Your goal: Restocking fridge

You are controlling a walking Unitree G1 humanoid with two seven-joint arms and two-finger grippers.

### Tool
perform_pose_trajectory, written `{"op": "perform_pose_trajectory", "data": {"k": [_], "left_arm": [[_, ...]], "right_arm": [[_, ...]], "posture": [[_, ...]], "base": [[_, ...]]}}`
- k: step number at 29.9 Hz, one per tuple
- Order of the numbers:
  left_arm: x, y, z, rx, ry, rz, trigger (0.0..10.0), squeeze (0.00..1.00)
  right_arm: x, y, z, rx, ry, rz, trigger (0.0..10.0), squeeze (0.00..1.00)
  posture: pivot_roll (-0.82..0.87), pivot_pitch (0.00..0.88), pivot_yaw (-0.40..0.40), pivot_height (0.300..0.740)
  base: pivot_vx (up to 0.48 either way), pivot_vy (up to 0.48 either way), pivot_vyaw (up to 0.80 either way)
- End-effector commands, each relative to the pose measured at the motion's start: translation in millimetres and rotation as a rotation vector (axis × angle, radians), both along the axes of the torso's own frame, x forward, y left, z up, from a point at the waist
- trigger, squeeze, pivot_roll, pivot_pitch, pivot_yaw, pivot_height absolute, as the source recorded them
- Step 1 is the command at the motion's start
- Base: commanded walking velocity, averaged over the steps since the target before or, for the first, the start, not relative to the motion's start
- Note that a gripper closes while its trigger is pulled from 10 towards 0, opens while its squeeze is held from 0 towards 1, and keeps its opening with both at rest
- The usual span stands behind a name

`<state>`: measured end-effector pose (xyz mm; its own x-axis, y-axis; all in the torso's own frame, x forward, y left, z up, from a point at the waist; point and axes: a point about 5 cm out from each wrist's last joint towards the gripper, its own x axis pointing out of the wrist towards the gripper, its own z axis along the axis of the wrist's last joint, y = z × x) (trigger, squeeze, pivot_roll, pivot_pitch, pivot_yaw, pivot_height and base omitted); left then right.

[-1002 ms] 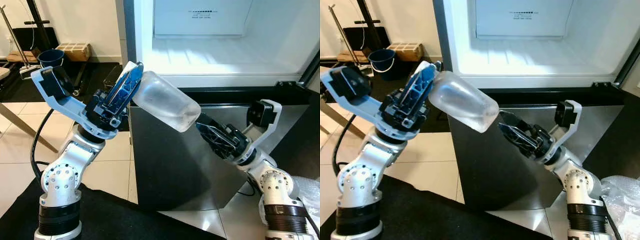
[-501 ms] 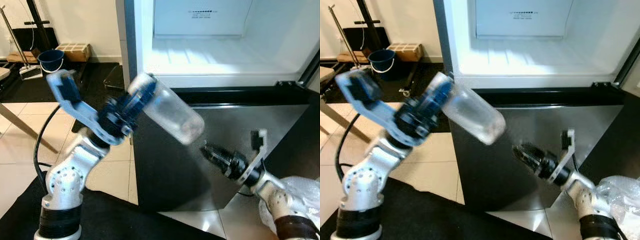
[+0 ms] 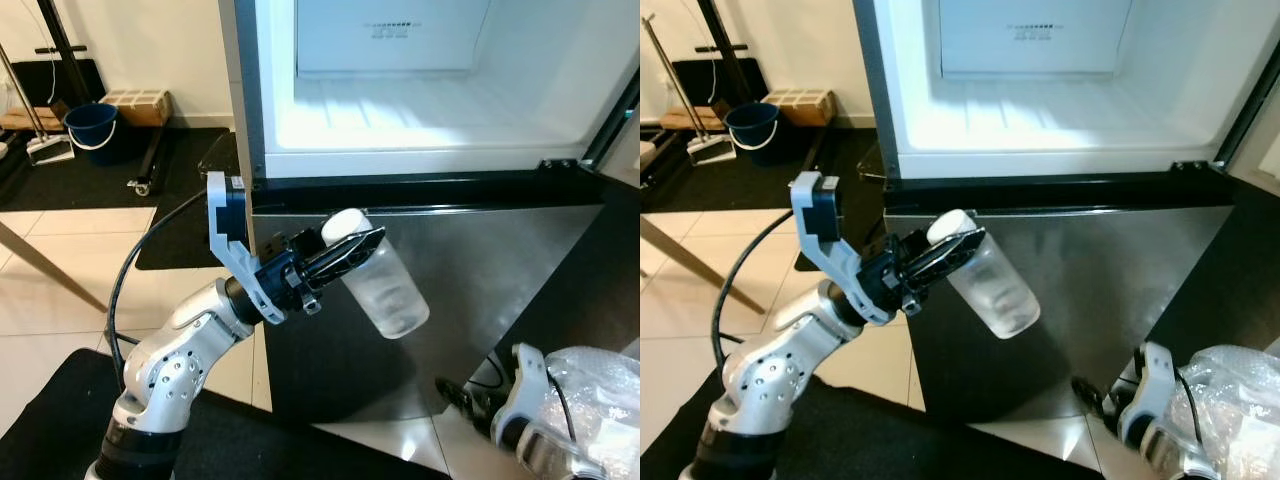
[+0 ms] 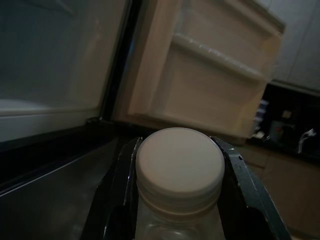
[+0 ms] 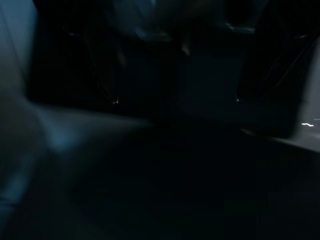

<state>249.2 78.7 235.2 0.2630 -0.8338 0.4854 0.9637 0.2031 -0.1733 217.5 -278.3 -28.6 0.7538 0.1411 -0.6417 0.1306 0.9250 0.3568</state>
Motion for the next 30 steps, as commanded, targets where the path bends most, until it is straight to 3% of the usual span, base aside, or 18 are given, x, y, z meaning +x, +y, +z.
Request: {"op": "perform_pose_trajectory", "data": {"k": [1,5,13,15,17,20,22,23,26,30], "left_arm": [[1.3,-1.7,-4.2,0.038,-0.020,0.027,10.0,0.00],[3.5,-7.2,-19.2,0.126,-0.012,0.064,10.0,0.00],[1.9,-16.1,-40.2,0.251,-0.001,0.063,10.0,0.00],[0.6,-18.5,-51.7,0.318,0.000,0.057,10.0,0.00],[0.6,-18.5,-51.7,0.318,0.000,0.057,10.0,0.00],[0.4,-19.2,-66.5,0.385,0.019,0.057,10.0,0.00],[1.9,-15.4,-102.3,0.539,0.063,0.090,10.0,0.00],[1.9,-15.4,-102.3,0.539,0.063,0.090,10.0,0.00],[-0.2,-10.9,-126.6,0.620,0.104,0.111,10.0,0.00],[-0.8,-9.8,-133.9,0.637,0.117,0.123,10.0,0.00]], "right_arm": [[-19.6,-1.8,-17.0,-0.076,0.115,-0.072,10.0,0.00],[-43.2,3.4,-34.8,-0.134,0.232,-0.093,10.0,0.00],[-68.7,16.5,-52.1,-0.170,0.347,-0.053,10.0,0.00],[-76.4,22.4,-57.3,-0.183,0.383,-0.023,10.0,0.00],[-76.4,22.4,-57.3,-0.183,0.383,-0.023,10.0,0.00],[-83.0,26.5,-61.1,-0.199,0.412,0.005,10.0,0.00],[-89.5,29.7,-64.6,-0.218,0.438,0.020,10.0,0.00],[-89.5,29.7,-64.6,-0.218,0.438,0.020,10.0,0.00],[-91.6,31.3,-65.9,-0.227,0.446,0.026,10.0,0.00],[-92.1,31.2,-66.1,-0.238,0.449,0.033,10.0,0.00]], "posture": [[0.00,0.000,-0.002,0.740],[0.00,0.000,-0.004,0.740],[0.00,0.000,-0.006,0.740],[-0.01,0.000,-0.009,0.740],[-0.01,0.000,-0.009,0.740],[-0.01,0.000,-0.009,0.740],[0.00,0.000,-0.006,0.740],[0.00,0.000,-0.006,0.740],[0.00,0.000,-0.006,0.740],[0.00,0.000,-0.006,0.740]], "base": [[0.000,0.000,0.00],[0.000,0.000,-0.59],[0.000,0.000,-0.79],[0.000,0.000,-0.79],[0.000,0.000,-0.79],[0.000,0.000,-0.79],[0.000,0.000,-0.79],[0.000,0.000,-0.79],[0.000,0.000,-0.79],[0.000,0.000,-0.79]]}}
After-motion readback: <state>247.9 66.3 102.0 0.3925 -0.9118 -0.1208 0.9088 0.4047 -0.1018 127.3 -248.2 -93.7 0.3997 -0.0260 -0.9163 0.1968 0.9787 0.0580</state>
